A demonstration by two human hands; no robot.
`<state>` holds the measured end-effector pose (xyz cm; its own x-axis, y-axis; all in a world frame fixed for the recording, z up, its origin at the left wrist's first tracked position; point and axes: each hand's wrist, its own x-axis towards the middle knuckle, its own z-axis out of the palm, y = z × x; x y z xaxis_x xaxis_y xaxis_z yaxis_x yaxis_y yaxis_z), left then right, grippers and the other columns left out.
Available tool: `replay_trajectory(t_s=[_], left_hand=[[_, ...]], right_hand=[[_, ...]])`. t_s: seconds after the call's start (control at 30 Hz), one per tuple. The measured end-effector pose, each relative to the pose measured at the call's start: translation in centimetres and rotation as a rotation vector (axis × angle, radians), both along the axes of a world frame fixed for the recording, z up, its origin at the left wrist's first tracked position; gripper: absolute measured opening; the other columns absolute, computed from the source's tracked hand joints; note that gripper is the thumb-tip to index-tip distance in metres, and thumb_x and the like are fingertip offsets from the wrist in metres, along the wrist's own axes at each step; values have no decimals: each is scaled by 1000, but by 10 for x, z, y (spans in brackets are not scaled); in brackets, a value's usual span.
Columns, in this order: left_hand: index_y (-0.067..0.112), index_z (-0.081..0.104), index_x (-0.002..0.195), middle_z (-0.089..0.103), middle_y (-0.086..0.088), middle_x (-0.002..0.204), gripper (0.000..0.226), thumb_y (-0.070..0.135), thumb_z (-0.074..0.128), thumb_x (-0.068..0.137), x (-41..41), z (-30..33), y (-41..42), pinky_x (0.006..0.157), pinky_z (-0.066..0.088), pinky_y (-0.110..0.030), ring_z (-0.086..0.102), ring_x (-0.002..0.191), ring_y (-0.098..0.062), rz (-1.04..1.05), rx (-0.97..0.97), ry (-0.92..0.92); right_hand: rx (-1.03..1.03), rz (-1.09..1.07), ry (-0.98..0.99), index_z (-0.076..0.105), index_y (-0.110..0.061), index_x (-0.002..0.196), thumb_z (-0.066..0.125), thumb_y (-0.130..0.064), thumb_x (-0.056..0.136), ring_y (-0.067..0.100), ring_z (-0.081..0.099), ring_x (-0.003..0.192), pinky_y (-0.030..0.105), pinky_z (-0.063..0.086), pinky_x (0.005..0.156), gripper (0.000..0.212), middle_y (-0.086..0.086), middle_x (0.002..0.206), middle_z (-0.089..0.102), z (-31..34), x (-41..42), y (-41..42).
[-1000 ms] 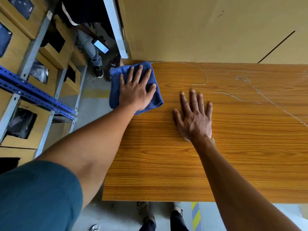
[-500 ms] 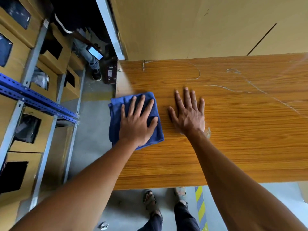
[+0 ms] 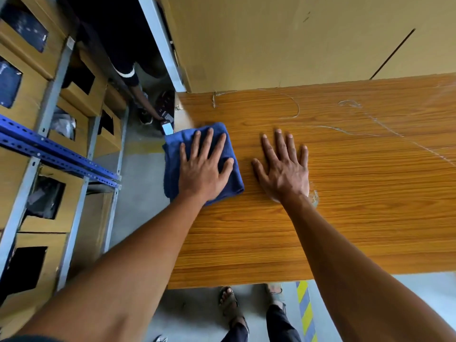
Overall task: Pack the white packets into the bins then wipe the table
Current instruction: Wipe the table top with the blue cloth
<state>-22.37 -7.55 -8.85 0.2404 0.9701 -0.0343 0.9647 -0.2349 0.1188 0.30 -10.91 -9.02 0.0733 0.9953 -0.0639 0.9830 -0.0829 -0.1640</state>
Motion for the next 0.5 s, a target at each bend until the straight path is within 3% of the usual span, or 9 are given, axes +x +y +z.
replay_trajectory(t_s=[0.17, 0.5], left_hand=[[37, 19, 168, 10, 3, 178, 71, 66, 27, 105, -10, 3, -45, 127, 10, -64, 7, 164, -27, -10, 32, 28], [42, 7, 168, 2, 4, 178, 76, 74, 11, 100, 9, 6, 89, 127, 0, -67, -2, 164, -27, 136, -28, -19]], right_hand=[[1, -4, 9, -6, -40, 167, 9, -74, 103, 24, -9, 163, 59, 3, 129, 74, -3, 176, -11, 5, -6, 1], [34, -20, 4, 3, -41, 167, 15, -74, 104, 25, -3, 163, 59, 4, 129, 73, -3, 177, -2, 1, -3, 5]])
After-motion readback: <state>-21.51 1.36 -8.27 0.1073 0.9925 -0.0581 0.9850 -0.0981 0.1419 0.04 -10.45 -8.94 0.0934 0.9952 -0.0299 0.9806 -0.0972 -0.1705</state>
